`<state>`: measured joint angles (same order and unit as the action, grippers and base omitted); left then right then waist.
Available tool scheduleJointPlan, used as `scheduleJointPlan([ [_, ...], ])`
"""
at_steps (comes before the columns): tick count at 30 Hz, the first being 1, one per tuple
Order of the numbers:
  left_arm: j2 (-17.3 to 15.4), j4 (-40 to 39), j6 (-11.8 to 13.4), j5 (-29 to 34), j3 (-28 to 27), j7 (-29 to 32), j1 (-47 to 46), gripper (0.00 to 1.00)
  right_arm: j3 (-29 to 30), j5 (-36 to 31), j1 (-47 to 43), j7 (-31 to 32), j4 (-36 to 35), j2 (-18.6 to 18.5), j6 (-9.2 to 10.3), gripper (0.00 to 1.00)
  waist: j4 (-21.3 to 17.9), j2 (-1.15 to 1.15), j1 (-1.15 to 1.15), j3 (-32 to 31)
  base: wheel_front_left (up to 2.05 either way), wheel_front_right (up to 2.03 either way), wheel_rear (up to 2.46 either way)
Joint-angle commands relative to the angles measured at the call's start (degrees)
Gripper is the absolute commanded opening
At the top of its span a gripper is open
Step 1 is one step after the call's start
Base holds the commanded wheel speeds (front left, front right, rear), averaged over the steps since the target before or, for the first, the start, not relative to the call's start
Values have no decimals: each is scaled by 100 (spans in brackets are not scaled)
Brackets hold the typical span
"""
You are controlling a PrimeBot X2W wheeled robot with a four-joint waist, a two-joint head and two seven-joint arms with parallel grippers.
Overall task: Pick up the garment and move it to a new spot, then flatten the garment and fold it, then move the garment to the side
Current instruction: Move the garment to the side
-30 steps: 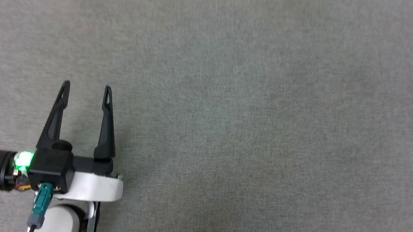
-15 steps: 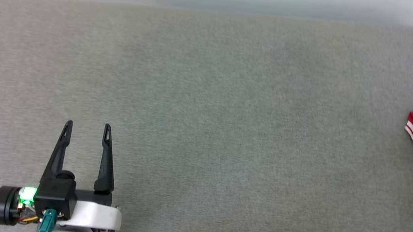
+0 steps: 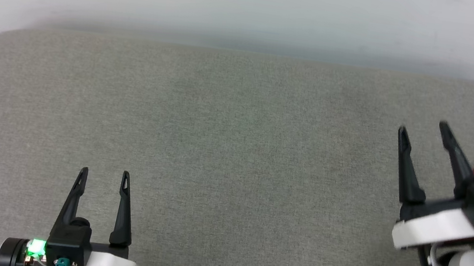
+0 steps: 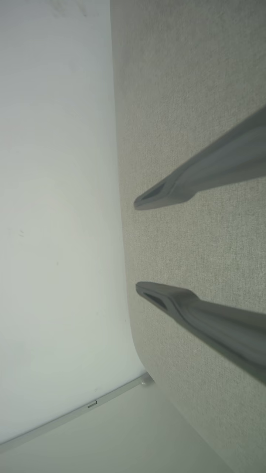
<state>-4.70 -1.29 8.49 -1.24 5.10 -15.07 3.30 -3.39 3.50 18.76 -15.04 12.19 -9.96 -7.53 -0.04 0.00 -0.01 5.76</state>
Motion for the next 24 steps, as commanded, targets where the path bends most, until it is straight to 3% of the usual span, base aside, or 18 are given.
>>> scheduleJointPlan([
  [1,19,30,-31,17,-3,-12,79,100,112,35,-323,-14,-112,123,9,100,68,0,1,-115,0,0,0],
  [12,18,130,-138,21,-36,-12,358,100,731,155,-1716,-15,-763,602,8,100,95,0,1,-403,0,0,0],
  [24,61,80,-254,-43,-12,-12,546,100,907,479,-2617,-14,-1219,721,8,100,49,0,1,-596,0,0,0],
])
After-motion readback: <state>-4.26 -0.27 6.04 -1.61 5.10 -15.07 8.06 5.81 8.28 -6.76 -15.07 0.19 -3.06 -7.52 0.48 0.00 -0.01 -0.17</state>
